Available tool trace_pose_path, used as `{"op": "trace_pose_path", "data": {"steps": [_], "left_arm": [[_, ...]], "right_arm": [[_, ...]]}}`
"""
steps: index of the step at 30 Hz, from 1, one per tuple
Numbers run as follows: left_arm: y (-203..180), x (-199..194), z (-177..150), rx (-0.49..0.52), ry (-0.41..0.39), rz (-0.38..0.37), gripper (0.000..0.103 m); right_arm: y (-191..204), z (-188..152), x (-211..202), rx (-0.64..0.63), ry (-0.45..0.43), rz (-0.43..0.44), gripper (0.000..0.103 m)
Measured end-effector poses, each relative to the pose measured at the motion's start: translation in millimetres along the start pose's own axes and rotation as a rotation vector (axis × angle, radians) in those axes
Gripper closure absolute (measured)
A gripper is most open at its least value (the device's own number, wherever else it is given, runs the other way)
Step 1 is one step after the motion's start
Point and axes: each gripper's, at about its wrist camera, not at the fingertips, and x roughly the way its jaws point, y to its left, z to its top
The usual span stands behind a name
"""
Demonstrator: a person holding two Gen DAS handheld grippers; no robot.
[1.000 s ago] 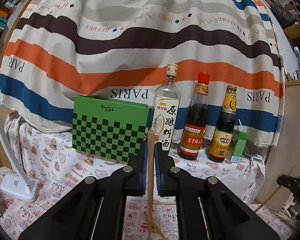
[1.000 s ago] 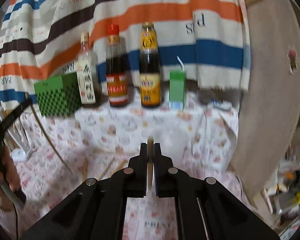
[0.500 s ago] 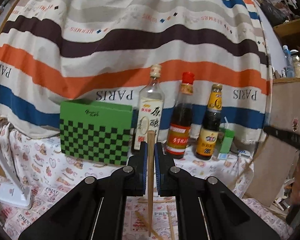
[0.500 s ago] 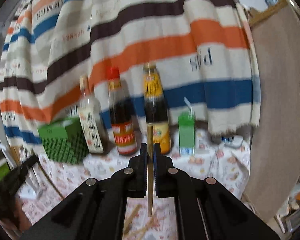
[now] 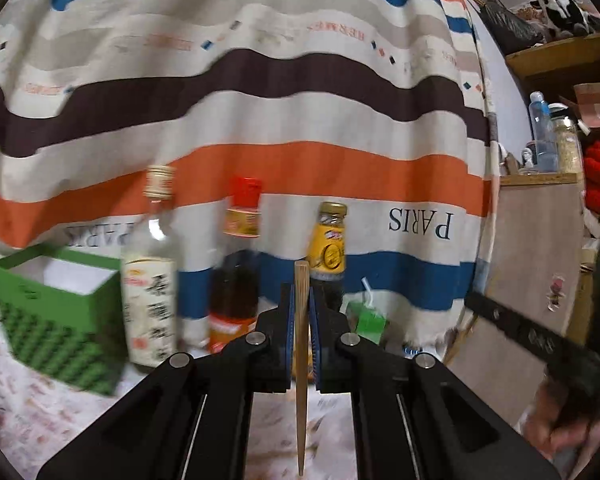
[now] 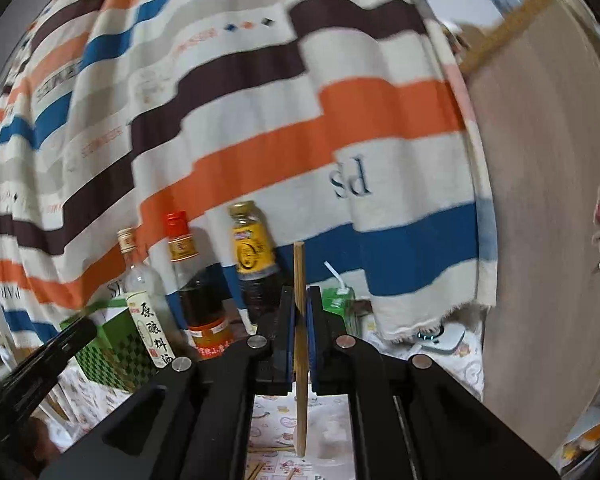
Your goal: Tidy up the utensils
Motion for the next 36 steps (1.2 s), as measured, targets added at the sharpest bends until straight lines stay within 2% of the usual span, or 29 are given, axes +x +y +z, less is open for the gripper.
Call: {"op": "trace_pose_path", "data": {"steps": [1,4,6,10,14,20,22,24,26,34,36], "left_arm": [[-7.0,9.7,-0.3,-0.02,0.001,0.014,0.097],[-20.6,20.3,2.8,-0.068,-0.05,-0.033,0.097],[-28.4,27.5,0.3,-0.068,-0.066,-0.017,0.097],[-31.4,57.7,-23.8,-0.107,0.04,-0.019,0.097],[-28.0,67.7,-54.2,-0.096,0.061,0.022,0.097],[-16.6,86.0,-79.2,-0.145,0.147,0.012,0.097],[-14.4,93.0,-85.2,-0.151,0.182,-0.004,0.097],[-13.4,101.6,-91.3,-0.16,0.228,-0.024,0.097],[-13.2,111.2,-97.9,-0.162,0.277,-0.041,0.097],[-10.5,117.9,-103.9,-0.114,0.295,-0.014,0.096],[-7.6,117.1,-103.5,-0.086,0.292,0.004,0.093]], "right_arm": [[-5.4,-1.4,3.9,0.012,0.0,-0.004,0.097],[-15.0,-5.2,10.0,0.022,-0.009,-0.04,0.097],[-20.1,-6.2,12.2,0.04,-0.01,-0.027,0.097],[-26.8,-15.1,23.2,0.054,-0.013,-0.025,0.097],[-41.1,-27.8,33.1,0.13,-0.028,-0.016,0.097],[-52.3,-39.5,64.1,0.144,0.134,-0.02,0.097],[-57.5,-45.8,75.6,0.159,0.194,-0.046,0.097],[-62.2,-49.7,82.1,0.162,0.226,-0.085,0.097],[-68.1,-53.4,86.8,0.173,0.245,-0.085,0.097],[-88.5,-73.0,112.5,0.239,0.39,-0.104,0.097],[-91.6,-74.0,113.1,0.266,0.412,-0.08,0.097]]}}
